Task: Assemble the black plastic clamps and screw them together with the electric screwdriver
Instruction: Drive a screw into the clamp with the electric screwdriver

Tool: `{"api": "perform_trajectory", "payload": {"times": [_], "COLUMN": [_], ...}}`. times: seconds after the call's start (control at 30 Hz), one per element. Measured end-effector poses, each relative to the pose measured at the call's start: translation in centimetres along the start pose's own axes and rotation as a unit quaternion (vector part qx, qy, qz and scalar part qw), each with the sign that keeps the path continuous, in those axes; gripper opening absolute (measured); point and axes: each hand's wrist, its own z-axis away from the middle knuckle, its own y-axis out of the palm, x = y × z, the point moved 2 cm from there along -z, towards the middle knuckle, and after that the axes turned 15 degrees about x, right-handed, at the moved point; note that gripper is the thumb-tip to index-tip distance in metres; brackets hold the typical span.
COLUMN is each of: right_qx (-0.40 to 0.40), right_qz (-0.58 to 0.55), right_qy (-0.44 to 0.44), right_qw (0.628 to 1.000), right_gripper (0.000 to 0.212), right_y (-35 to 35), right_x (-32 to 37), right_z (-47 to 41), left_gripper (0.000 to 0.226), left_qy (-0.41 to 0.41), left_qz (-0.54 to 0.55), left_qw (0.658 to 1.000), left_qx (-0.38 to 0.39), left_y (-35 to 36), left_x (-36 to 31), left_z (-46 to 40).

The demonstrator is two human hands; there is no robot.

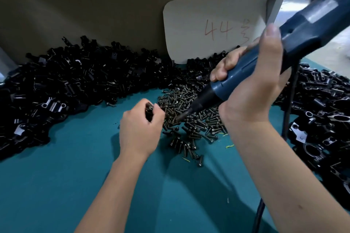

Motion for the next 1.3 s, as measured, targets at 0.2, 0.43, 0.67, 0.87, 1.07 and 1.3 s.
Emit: {"api": "perform_trajectory", "payload": {"times": [0.2, 0.43, 0.67, 0.87, 1.07, 1.3], "right_qx": [-0.164, -0.199, -0.211, -0.283, -0.272, -0.274], "right_qz": [-0.018, -0.154, -0.197, -0.128, -0.110, -0.095], "right_qy": [0.176, 0.241, 0.215, 0.175, 0.159, 0.149], "right_qw": [0.970, 0.937, 0.933, 0.934, 0.943, 0.945], "right_gripper": [0.051, 0.062, 0.045, 0.043, 0.034, 0.035], "right_y": [-2.2, -4.3, -4.5, -5.0, -4.6, -4.9], "right_x": [-2.0, -3.1, -2.7, -3.0, -3.8, -4.0], "right_z": [-0.6, -1.1, -1.8, -1.5, -0.9, -0.9], "left_gripper": [0.038, 0.049, 0.038, 0.034, 0.030, 0.032], "left_qy": [-0.012, 0.005, 0.023, 0.062, 0.065, 0.058], "left_qz": [0.055, 0.072, 0.053, 0.027, -0.018, -0.020], "left_qw": [0.997, 0.997, 0.998, 0.995, 0.994, 0.994], "left_qx": [-0.046, -0.013, 0.038, 0.068, 0.082, 0.088], "left_y": [-0.5, -0.2, 0.8, 1.5, 1.7, 1.8], "left_x": [0.5, 0.2, -0.4, -1.0, -0.9, -0.9], "left_z": [0.0, 0.0, 0.1, 0.3, 0.4, 0.4]}}
